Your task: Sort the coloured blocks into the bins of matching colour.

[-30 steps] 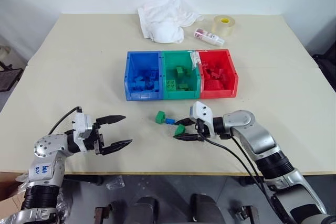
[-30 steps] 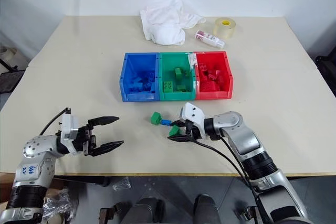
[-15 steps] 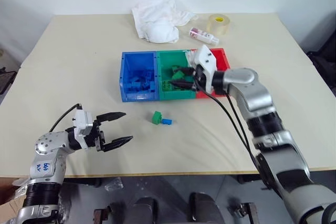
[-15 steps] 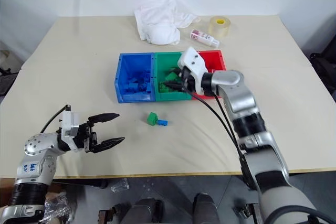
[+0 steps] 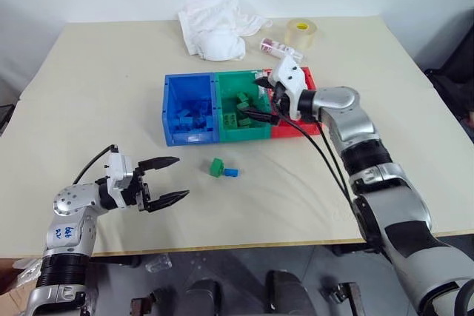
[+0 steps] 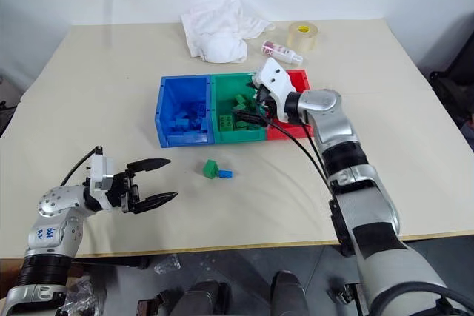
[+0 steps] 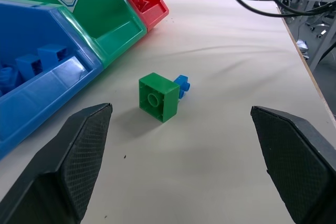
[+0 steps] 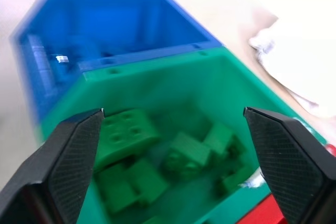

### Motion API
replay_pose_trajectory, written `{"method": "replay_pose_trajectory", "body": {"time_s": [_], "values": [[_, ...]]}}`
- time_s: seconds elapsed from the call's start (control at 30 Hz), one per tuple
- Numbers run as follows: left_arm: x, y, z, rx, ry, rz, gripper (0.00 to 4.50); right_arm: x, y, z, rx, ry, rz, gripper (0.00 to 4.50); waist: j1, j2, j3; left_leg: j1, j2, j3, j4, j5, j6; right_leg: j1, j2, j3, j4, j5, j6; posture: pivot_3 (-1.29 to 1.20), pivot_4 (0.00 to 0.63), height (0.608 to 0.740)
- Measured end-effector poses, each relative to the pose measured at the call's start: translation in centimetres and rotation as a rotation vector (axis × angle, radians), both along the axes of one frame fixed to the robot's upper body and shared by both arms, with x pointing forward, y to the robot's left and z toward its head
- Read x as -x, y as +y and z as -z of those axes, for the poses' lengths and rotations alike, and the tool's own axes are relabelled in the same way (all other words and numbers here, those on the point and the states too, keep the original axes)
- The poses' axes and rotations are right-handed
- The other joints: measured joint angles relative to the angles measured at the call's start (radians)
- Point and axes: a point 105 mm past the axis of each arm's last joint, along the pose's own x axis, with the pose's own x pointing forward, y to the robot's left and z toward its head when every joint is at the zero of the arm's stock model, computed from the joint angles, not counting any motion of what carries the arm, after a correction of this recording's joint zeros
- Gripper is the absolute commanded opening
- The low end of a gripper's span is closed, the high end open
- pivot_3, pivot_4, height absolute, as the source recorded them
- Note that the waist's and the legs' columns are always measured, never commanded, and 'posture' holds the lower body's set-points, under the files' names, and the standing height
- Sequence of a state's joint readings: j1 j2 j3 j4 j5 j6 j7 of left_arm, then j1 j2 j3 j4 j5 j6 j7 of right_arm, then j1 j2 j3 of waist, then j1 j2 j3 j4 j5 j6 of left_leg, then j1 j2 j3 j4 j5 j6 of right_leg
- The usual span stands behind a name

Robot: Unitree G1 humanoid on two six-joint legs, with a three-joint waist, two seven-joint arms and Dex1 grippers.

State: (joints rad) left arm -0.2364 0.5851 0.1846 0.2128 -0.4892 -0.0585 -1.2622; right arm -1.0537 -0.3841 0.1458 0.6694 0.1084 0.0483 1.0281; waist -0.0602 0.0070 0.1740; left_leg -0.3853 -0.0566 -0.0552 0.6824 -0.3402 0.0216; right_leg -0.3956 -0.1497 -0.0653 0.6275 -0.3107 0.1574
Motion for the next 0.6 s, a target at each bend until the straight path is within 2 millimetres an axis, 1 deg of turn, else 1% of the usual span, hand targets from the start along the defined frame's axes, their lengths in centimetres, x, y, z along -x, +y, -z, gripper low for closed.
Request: {"method": "replay_pose_trajectory", "body": {"time_s": [0.07,0.17,0.23,0.33,0.37,0.43,0.53,0.6], "values": [[0.0,0.0,0.0,0.0,0.0,0.002,4.5,1.8,-1.1,1.0,0.022,0.028,-0.064,4.47,0.009,0.0,0.0,-0.001,0.0,-0.001,0.001,0.0,0.0,0.0,0.0,0.0,0.0,0.0,0.0,0.0,0.15,0.74],[-0.1,-0.1,-0.1,0.0,-0.004,0.009,4.5,5.2,-4.0,3.1,0.08,0.108,-0.137,4.47,0.028,0.0,0.0,-0.001,-0.001,-0.001,0.002,0.0,0.0,0.001,0.0,0.0,-0.001,0.0,0.0,0.0,0.15,0.74],[-0.1,-0.1,0.0,0.001,0.0,0.008,4.5,7.0,-5.6,3.8,0.101,0.154,-0.16,4.47,0.033,0.0,0.0,-0.001,-0.001,0.0,0.002,0.0,0.0,0.001,0.0,0.0,-0.002,0.0,0.0,0.0,0.15,0.74],[-0.1,0.0,0.2,0.001,0.007,0.008,4.5,10.1,-9.3,4.6,0.167,0.223,-0.156,4.47,0.039,0.0,0.0,-0.001,0.0,0.001,0.002,0.0,0.0,0.002,0.0,0.0,-0.002,0.0,0.0,0.0,0.15,0.74],[0.0,0.1,0.3,0.001,0.01,0.006,4.5,10.5,-10.3,4.9,0.18,0.243,-0.143,4.47,0.04,0.0,0.0,-0.001,-0.001,0.001,0.002,0.0,0.0,0.002,-0.001,0.001,-0.003,0.0,0.0,0.0,0.15,0.74],[0.1,0.1,0.5,0.001,0.016,0.005,4.5,11.9,-12.8,5.4,0.22,0.296,-0.095,4.47,0.042,0.0,0.0,-0.001,0.0,0.002,0.002,0.0,0.0,0.002,0.0,0.001,-0.003,0.0,0.0,0.0,0.15,0.74],[0.2,0.1,0.5,0.0,0.019,0.005,4.5,12.8,-14.8,5.4,0.247,0.325,-0.038,4.47,0.041,0.0,0.0,0.0,0.001,0.004,0.002,0.0,0.0,0.002,0.0,0.001,-0.004,0.0,0.0,0.0,0.15,0.74],[0.2,0.1,0.5,-0.001,0.019,0.006,4.5,13.1,-15.3,5.2,0.26,0.33,-0.019,4.47,0.039,0.0,0.0,0.0,0.002,0.005,0.002,0.0,0.0,0.002,0.0,0.001,-0.004,0.0,0.0,0.0,0.15,0.74]]}}
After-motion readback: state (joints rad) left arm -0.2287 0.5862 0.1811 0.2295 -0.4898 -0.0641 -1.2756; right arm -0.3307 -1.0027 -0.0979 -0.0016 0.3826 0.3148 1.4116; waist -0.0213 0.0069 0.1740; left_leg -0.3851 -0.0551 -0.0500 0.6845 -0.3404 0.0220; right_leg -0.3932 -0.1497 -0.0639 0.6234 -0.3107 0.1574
